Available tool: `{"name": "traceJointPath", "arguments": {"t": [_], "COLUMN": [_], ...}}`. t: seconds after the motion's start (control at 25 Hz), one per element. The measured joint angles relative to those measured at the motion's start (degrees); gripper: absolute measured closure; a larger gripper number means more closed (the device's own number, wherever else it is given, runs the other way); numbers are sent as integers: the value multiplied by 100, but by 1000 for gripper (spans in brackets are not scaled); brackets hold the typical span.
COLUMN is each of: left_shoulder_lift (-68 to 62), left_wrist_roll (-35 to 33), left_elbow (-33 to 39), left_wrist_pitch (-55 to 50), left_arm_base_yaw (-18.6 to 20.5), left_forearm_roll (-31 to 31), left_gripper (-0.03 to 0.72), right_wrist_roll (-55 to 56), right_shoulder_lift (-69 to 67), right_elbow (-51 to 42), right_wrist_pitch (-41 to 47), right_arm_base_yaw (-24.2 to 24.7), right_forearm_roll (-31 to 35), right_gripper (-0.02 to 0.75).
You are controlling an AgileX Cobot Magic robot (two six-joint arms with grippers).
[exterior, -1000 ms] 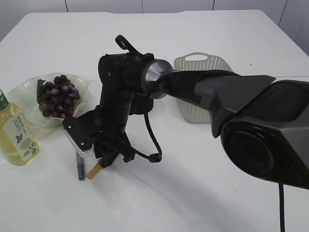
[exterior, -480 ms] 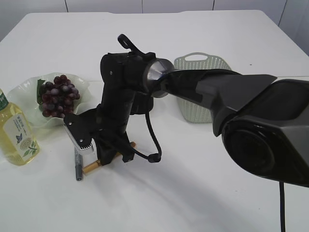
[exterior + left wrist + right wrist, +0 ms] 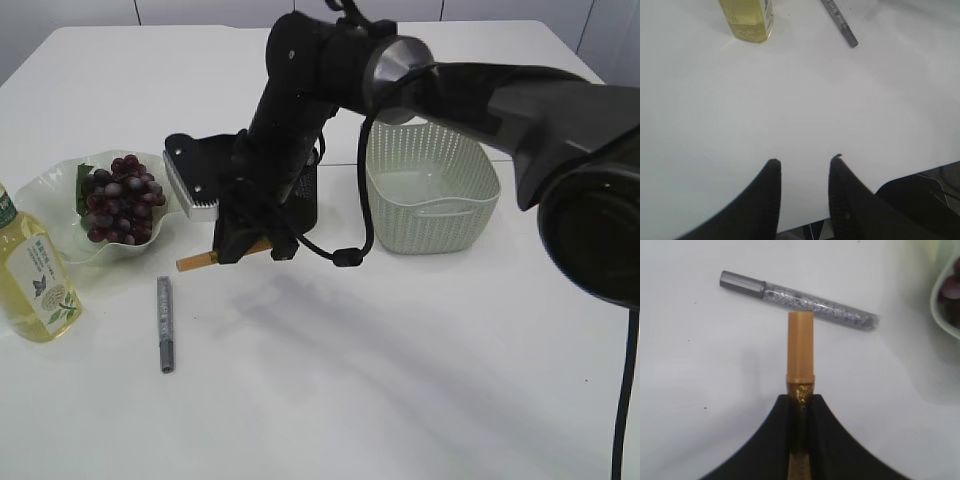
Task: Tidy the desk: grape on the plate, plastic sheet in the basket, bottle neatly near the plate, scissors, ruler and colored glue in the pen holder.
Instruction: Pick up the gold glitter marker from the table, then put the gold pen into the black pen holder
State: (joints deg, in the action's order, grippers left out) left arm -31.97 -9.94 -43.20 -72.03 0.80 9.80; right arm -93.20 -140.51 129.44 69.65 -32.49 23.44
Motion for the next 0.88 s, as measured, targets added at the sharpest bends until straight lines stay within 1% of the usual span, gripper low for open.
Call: {"name": "traceJointPath", "arguments": {"t": [0.12, 0.28, 0.44, 0.64, 0.8, 0.88], "left_shoulder_lift": [0, 0, 0, 0, 0, 0], "left_wrist_roll": [0, 0, 0, 0, 0, 0], "left_elbow": [0, 0, 0, 0, 0, 0], "left_wrist_pitch": [0, 0, 0, 0, 0, 0], "left_arm_base_yaw": [0, 0, 0, 0, 0, 0], "left_forearm_roll": [7, 7, 13, 13, -7, -48], "left_gripper": [447, 447, 447, 447, 447, 447], "right_wrist_roll": [-12, -25, -61, -224, -461, -595], "right_shoulder_lift": [205, 495, 748, 881, 881, 835], "right_elbow": [-2, -12, -12, -12, -12, -12], "right_wrist_pitch": [12, 22, 33, 40, 40, 40], "right_arm_base_yaw": [157, 431, 867, 1561, 2020, 2191], "right_forearm_roll": [277, 811, 1349, 2474, 3432, 4031], "right_gripper": [687, 687, 687, 687, 687, 687]}}
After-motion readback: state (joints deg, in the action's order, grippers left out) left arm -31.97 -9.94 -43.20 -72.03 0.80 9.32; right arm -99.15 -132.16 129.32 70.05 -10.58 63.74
